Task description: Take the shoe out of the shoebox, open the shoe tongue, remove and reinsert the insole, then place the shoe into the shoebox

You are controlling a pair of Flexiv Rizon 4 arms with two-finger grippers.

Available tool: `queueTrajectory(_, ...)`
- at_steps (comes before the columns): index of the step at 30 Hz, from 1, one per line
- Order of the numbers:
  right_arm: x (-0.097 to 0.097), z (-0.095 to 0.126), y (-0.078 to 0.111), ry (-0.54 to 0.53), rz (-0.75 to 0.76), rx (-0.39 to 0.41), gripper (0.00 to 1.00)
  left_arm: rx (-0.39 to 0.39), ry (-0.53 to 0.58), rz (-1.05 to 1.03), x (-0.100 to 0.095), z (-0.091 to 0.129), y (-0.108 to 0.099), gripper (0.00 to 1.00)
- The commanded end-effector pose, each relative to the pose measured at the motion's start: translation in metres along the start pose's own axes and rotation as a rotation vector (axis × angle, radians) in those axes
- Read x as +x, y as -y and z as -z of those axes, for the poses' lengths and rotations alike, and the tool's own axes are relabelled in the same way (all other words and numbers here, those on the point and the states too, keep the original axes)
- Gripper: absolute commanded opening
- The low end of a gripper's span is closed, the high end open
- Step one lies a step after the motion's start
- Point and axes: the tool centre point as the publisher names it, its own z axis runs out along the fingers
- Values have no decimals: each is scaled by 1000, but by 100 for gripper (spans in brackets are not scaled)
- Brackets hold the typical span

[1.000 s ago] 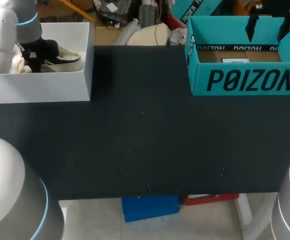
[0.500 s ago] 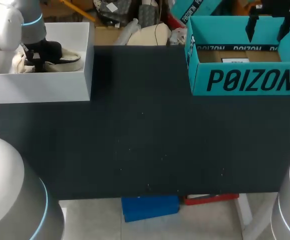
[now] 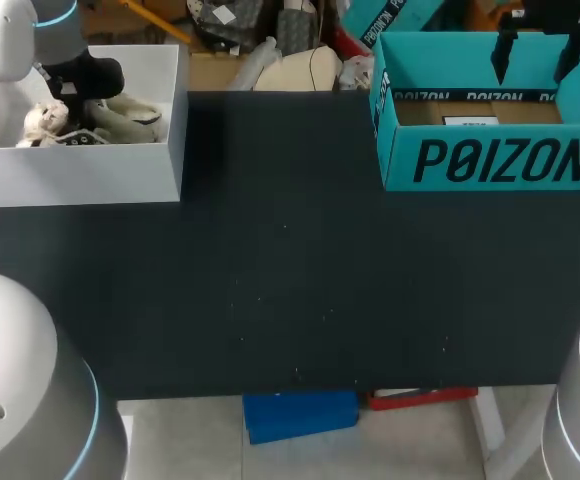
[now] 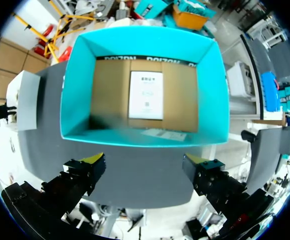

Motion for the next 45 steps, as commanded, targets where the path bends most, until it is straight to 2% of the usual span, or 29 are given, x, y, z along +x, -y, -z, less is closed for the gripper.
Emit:
queueTrajectory(1, 0, 0, 0, 0, 0, 0, 100, -20, 40, -11, 6, 61, -2, 0)
queueTrajectory(7, 0, 0, 0, 0, 0, 0, 100, -49, 93, -30, 4, 135, 7, 0)
queueTrajectory(11, 0, 0, 0, 0, 0, 0, 100, -65, 130, -68, 19, 183, 30, 0)
queueTrajectory(15, 0, 0, 0, 0, 0, 0, 100, -67, 159, -94, 57, 221, 70, 0)
queueTrajectory(16, 0, 0, 0, 0, 0, 0, 100, -58, 162, -98, 64, 225, 77, 0)
queueTrajectory(17, 0, 0, 0, 0, 0, 0, 100, 26, 136, -78, 78, 231, 92, 0)
queueTrajectory(19, 0, 0, 0, 0, 0, 0, 100, 0, 150, -96, 96, 236, 113, 0)
queueTrajectory(20, 0, 0, 0, 0, 0, 0, 100, 20, 142, -101, 109, 238, 129, 0)
queueTrajectory(21, 0, 0, 0, 0, 0, 0, 100, 34, 133, -100, 116, 238, 137, 0)
queueTrajectory(24, 0, 0, 0, 0, 0, 0, 100, 53, 104, -126, 149, 233, 181, 0)
queueTrajectory(28, 0, 0, 0, 0, 0, 0, 100, 67, 74, -132, 177, 222, 223, 0)
queueTrajectory(33, 0, 0, 0, 0, 0, 0, 100, 36, 21, -152, 211, 195, 275, 0)
queueTrajectory(38, 0, 0, 0, 0, 0, 0, 100, 44, -16, -145, 232, 162, 308, 0)
queueTrajectory(45, 0, 0, 0, 0, 0, 0, 100, 30, -76, -119, 243, 108, 329, 0)
